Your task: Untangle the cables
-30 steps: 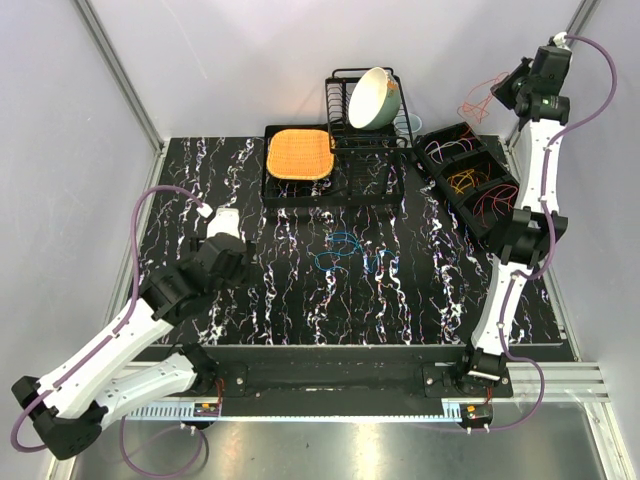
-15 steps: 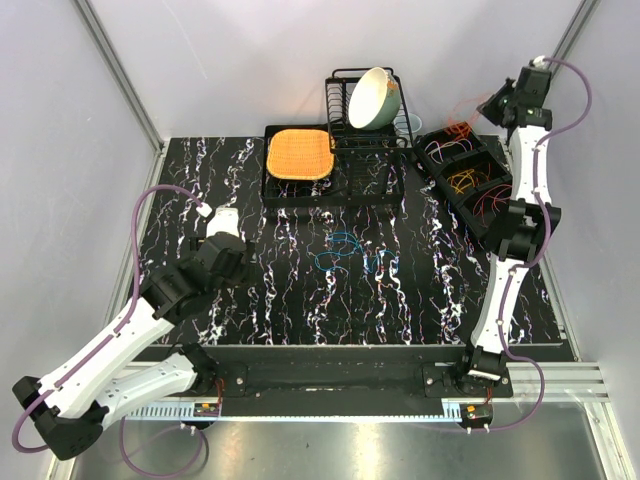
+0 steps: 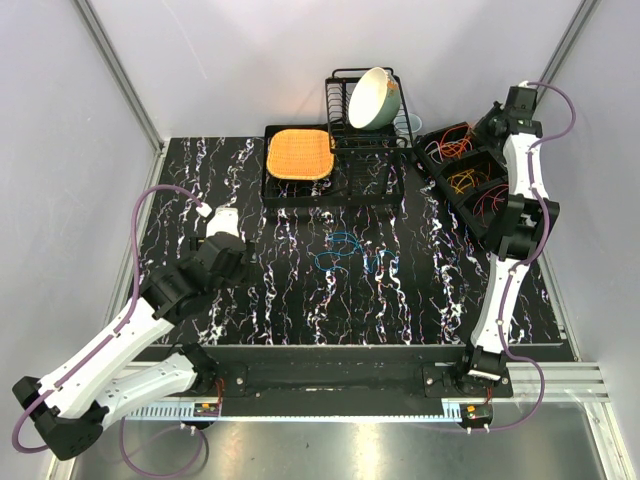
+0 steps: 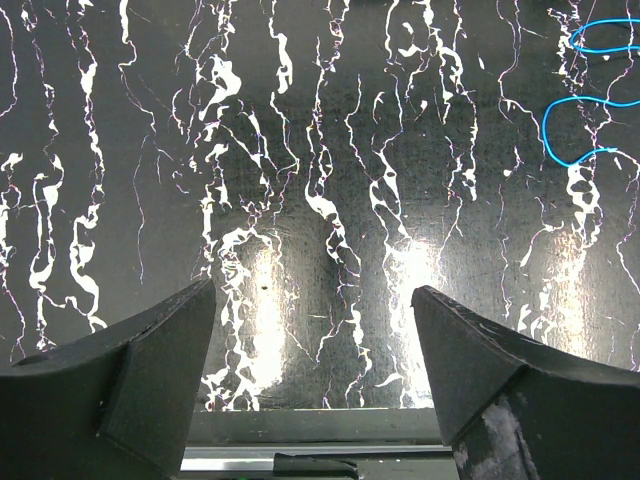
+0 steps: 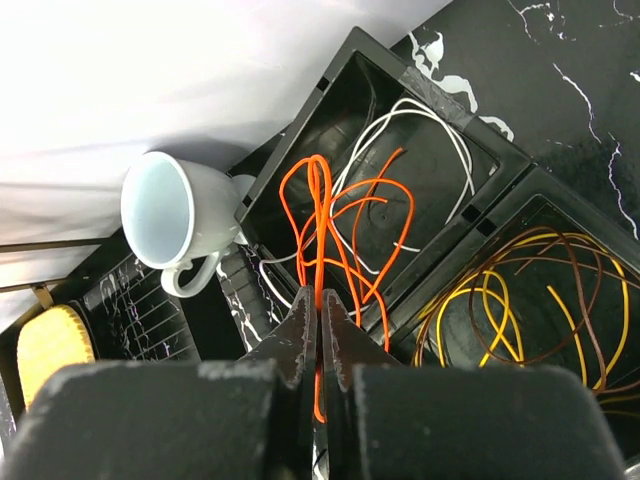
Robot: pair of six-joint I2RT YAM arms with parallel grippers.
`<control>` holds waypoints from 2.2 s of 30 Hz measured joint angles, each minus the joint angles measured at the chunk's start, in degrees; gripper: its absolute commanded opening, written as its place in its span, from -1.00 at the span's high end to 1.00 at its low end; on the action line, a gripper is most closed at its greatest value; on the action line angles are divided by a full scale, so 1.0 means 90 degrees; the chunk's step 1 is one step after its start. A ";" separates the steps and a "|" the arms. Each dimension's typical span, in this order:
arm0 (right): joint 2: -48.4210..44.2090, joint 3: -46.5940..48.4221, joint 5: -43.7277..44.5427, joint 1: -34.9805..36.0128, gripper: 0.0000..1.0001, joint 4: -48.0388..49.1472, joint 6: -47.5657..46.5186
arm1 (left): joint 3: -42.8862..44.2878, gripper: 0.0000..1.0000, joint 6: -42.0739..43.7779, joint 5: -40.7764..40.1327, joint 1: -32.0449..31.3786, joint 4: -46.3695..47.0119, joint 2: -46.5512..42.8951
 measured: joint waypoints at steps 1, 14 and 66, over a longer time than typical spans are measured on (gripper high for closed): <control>0.0000 0.0010 0.0000 0.0000 1.00 0.0002 0.0000 | 0.0000 -0.66 0.0000 0.0000 0.0000 0.0000 -0.0002; 0.0661 0.1192 0.0010 0.0005 -0.64 -0.0165 -0.0005 | 0.0000 -0.65 0.0000 0.0000 0.0002 0.0000 -0.0007; -0.5860 -0.8238 0.0000 0.3849 -0.44 0.0155 0.0821 | 0.0835 -0.43 -0.0257 0.1277 -0.0614 0.2914 0.3857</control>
